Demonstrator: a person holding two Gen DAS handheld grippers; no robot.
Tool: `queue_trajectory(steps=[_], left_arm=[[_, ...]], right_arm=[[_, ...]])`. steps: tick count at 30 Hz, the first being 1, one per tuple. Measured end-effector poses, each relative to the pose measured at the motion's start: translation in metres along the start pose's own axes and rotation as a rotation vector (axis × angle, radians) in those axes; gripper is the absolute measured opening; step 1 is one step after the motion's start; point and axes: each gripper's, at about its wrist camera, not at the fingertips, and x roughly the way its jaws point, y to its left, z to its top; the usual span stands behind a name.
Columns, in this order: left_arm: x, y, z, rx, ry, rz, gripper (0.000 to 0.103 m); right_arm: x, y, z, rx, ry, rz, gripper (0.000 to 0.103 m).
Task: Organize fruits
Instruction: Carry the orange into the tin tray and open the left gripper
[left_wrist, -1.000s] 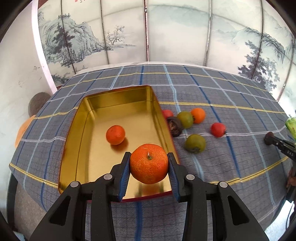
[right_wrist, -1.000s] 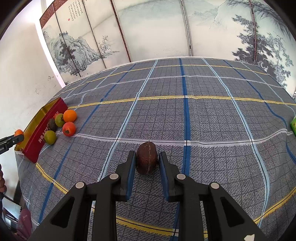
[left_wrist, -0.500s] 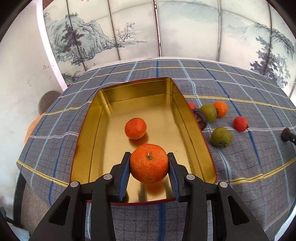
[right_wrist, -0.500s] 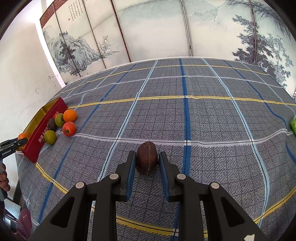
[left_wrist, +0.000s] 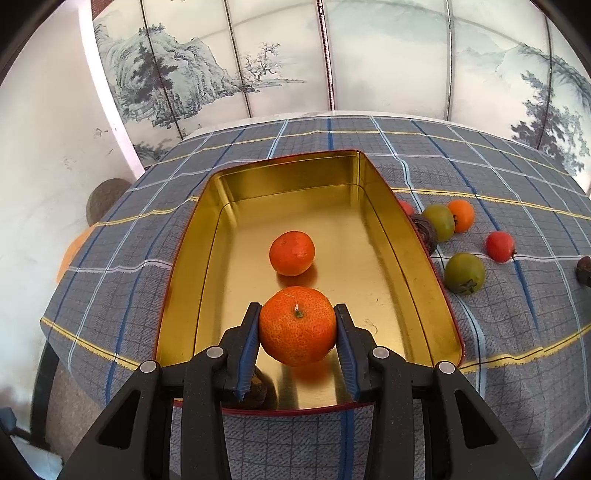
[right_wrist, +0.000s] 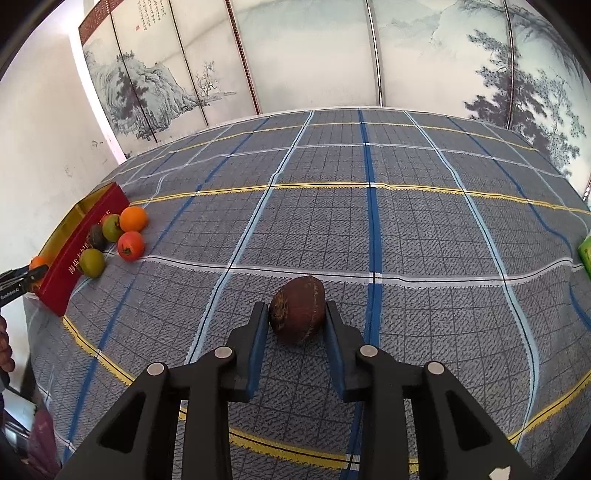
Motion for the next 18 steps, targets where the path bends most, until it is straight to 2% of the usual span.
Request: queue_trajectory(steps=[18], left_arm=[[0.0005, -0.0009, -0.0017, 0.018, -0.006, 0.050, 0.042]], right_arm=[[0.0003, 0.0009, 0.0000, 0.000, 0.000, 0.001, 0.028]])
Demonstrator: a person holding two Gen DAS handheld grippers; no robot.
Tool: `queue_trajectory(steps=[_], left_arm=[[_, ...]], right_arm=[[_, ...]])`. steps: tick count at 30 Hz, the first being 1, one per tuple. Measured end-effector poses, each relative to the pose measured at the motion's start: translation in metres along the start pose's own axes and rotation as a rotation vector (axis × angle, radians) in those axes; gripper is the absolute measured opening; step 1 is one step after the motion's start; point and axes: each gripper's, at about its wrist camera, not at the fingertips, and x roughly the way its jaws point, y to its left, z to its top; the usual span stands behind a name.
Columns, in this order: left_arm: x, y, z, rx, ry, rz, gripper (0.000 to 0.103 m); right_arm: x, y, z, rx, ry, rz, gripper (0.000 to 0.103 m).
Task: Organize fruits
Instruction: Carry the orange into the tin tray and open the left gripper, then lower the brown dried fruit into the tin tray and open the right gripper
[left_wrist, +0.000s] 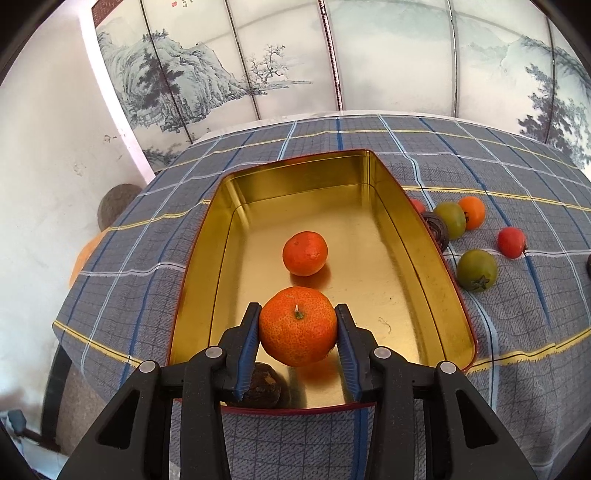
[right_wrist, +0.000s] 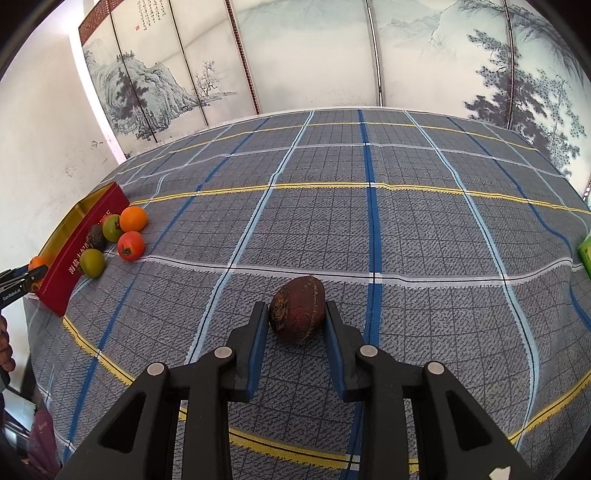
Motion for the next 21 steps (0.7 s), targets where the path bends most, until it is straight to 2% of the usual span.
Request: queue_trajectory(steps=[3, 5, 7, 21], left_arm=[[-0.004, 0.000, 0.000, 0.003, -0.020, 0.009, 0.050], [-0.009, 0.002, 0.001, 0.004, -0.040, 0.007, 0.058], [-0.015, 0.002, 0.001, 0.009, -0.063, 0.014, 0.061], [-0.037, 0.004, -0.006, 0.033, -0.075, -0.019, 0.063]], right_arm=[[0.000, 0.000, 0.000, -0.001, 0.000, -0.001, 0.028], [0.000, 0.000, 0.000, -0.002, 0.000, -0.002, 0.028], [0.000, 0.000, 0.000, -0.001, 0.000, -0.001, 0.028], [0.002, 0.002, 0.003, -0.004, 0.013, -0.024, 0.028]])
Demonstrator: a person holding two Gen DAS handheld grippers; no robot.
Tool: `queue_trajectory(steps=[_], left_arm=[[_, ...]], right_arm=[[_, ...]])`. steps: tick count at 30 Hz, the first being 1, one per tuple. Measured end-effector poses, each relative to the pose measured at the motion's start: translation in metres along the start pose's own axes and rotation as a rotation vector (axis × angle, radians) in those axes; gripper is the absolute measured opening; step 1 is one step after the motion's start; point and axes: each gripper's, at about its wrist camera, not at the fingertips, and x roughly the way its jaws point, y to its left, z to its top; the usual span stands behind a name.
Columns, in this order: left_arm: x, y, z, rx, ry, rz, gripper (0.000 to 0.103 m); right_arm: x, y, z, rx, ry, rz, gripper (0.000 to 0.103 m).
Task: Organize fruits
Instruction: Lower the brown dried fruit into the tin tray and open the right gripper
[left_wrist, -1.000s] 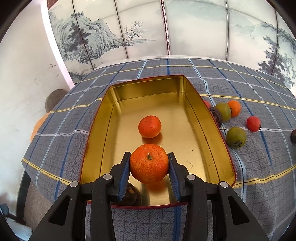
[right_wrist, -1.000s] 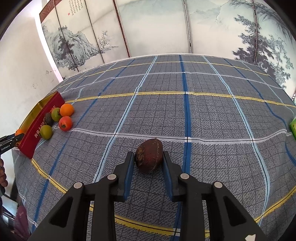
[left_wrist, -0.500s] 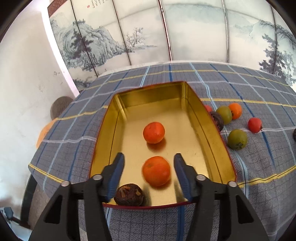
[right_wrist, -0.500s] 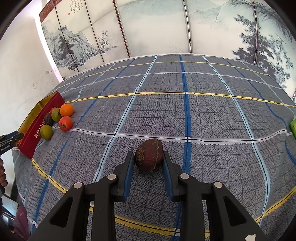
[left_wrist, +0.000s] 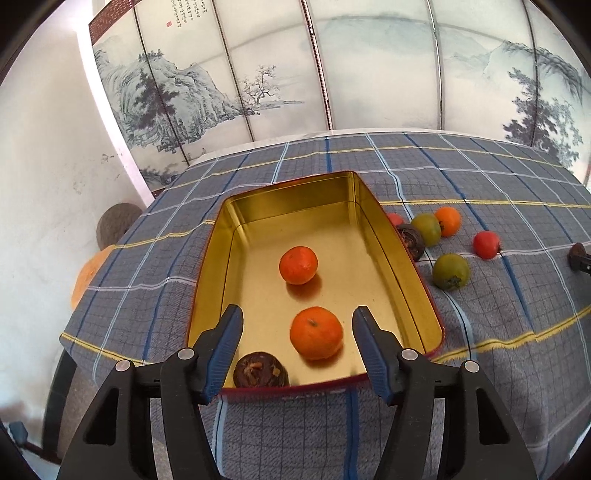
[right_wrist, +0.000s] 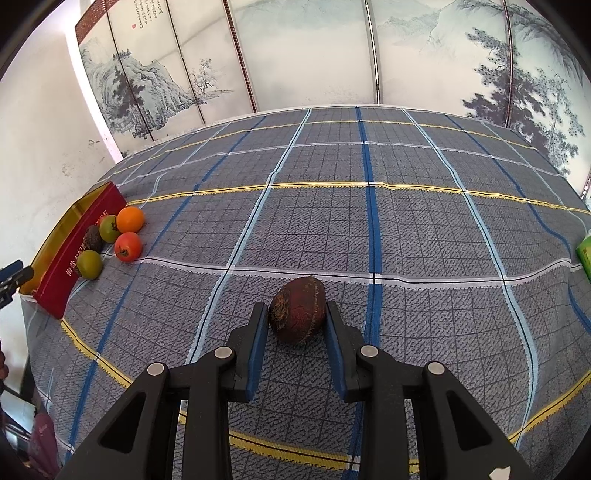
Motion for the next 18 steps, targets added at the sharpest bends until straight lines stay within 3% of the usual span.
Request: queue_trajectory(steps=[5, 8, 15, 18], left_arm=[[-0.009, 0.012, -0.002, -0.034, 0.002, -0.016, 0.063], [-0.015, 0.024, -0.003, -0.069, -0.001, -0.022, 0.063], [-0.023, 0.040, -0.009, -0.085, -0.001, -0.006, 0.063], [-0.023, 0.047, -0.011, -0.093, -0.001, 0.002, 0.063]], right_arm=[[-0.011, 0.017, 0.005, -0.020, -0.027, 0.038, 0.028], [-0.025, 0.043, 0.021, -0.047, -0.057, 0.126, 0.028], [-0.034, 0.150, 0.068, -0.196, -0.085, 0.350, 0.028], [-0.021, 0.191, 0.083, -0.250, -0.071, 0.394, 0.028]])
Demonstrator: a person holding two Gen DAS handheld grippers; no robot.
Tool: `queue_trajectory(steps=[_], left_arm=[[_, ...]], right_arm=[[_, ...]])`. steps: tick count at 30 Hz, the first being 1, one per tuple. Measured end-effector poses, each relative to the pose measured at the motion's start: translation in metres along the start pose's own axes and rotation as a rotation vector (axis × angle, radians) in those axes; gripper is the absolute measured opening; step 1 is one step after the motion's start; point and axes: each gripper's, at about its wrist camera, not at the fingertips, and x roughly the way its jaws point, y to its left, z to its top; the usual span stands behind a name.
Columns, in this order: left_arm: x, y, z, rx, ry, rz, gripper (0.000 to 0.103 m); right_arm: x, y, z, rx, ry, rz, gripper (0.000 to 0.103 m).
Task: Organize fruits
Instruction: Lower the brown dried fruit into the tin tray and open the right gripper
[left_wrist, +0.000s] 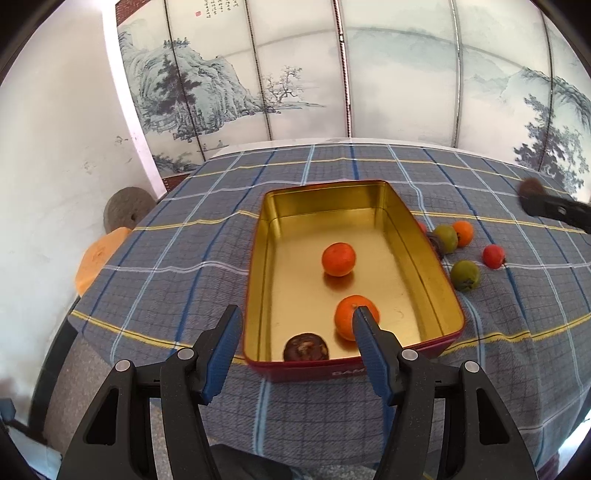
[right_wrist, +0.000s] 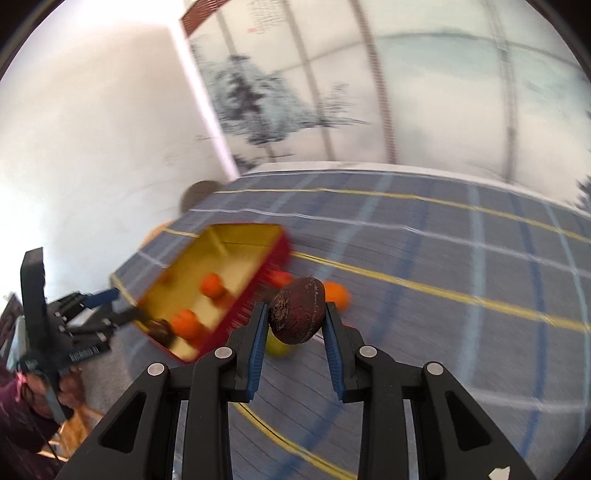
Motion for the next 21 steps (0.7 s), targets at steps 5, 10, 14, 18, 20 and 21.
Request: queue_trajectory(steps=[5, 10, 14, 18, 20, 21], left_arm=[[0.002, 0.014, -0.003, -0.022, 0.011, 0.006, 0.063], [0.004, 0.028, -0.005, -0.040, 0.018, 0.011, 0.063], [0.004, 0.036, -0.007, -0.044, 0.018, 0.017, 0.063], [0.006, 0.040, -0.009, -0.048, 0.024, 0.021, 0.063], [0.007, 0.042, -0.011, -0.050, 0.026, 0.023, 0.063], [0.007, 0.043, -0.012, -0.049, 0.027, 0.024, 0.063]], right_arm=[[0.043, 0.029, 0.023, -0.025, 0.043, 0.060, 0.028], [0.081, 0.055, 0.040, -0.065, 0.091, 0.082, 0.028], [0.110, 0.064, 0.051, -0.072, 0.129, 0.074, 0.028], [0.135, 0.077, 0.059, -0.085, 0.162, 0.059, 0.028], [0.143, 0.079, 0.061, -0.079, 0.174, 0.057, 0.028], [0.149, 0.080, 0.063, -0.075, 0.180, 0.056, 0.028]])
